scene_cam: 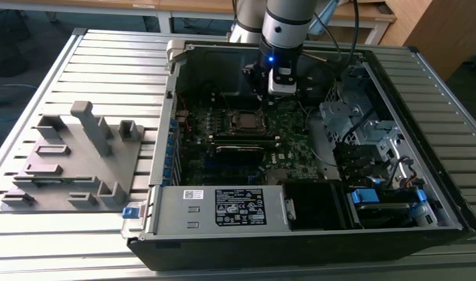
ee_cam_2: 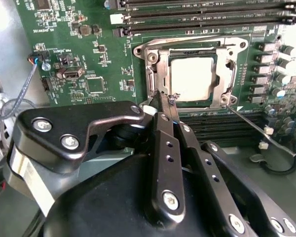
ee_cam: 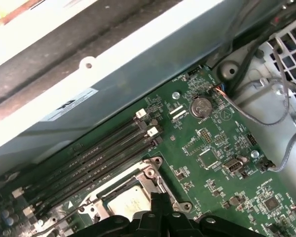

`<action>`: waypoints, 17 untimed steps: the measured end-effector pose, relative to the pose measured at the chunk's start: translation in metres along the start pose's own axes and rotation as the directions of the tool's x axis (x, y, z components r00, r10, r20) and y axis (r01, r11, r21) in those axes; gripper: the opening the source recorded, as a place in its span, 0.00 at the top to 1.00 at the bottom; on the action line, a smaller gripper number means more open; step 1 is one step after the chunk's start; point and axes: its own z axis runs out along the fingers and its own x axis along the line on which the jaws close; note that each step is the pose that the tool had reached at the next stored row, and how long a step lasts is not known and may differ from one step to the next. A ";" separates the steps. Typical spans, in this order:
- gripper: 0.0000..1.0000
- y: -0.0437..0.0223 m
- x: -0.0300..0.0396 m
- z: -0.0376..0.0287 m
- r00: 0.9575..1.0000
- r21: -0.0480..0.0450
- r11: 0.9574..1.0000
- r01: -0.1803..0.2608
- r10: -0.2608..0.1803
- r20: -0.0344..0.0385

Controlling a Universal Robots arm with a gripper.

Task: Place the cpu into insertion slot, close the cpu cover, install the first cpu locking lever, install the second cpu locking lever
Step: 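Close the cpu cover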

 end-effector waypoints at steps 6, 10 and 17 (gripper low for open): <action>0.90 0.0000 0.0000 0.0000 0.999 0.001 0.999 0.054 -0.054 0.000; 0.90 0.0000 0.0000 0.0001 0.996 0.002 0.996 0.090 -0.090 -0.001; 0.90 0.0000 0.0000 0.0002 0.987 0.001 0.987 0.163 -0.163 -0.002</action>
